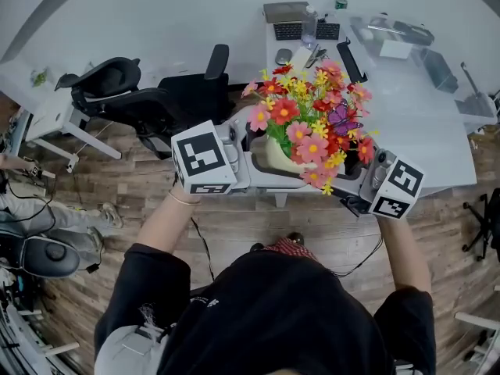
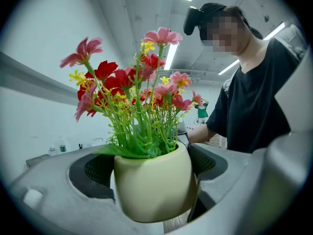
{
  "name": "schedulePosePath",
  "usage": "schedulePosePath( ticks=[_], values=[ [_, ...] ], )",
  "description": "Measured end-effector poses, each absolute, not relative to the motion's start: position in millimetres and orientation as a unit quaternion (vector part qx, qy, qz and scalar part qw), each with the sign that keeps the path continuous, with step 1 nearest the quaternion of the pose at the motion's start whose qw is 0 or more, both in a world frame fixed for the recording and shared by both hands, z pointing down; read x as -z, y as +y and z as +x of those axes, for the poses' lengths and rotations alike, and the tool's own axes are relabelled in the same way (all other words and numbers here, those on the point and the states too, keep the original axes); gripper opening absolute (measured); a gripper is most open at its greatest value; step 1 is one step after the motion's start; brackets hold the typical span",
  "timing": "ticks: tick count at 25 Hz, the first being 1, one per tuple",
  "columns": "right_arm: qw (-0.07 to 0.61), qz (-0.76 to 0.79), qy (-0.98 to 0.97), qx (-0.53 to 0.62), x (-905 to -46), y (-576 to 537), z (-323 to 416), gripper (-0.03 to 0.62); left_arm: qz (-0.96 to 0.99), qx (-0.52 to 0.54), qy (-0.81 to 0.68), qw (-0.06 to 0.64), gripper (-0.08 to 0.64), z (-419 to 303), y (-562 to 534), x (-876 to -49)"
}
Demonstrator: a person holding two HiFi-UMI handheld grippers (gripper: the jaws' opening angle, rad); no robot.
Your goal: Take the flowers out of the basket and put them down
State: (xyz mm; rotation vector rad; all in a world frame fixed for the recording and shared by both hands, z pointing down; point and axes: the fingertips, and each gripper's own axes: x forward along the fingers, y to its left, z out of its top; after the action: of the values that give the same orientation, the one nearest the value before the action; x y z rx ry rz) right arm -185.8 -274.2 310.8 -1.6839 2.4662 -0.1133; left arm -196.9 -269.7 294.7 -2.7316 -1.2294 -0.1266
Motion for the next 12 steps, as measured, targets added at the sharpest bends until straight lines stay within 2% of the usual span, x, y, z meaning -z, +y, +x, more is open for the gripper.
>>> schedulePosePath(
  ticks=[12],
  values=[
    [0.075, -0.554, 0.828, 0.034, -316.2, -276.0, -180.1, 0.457, -0.913, 0.039, -0.4, 0.073, 0.476, -191.3, -271.1, -299.9]
  ],
)
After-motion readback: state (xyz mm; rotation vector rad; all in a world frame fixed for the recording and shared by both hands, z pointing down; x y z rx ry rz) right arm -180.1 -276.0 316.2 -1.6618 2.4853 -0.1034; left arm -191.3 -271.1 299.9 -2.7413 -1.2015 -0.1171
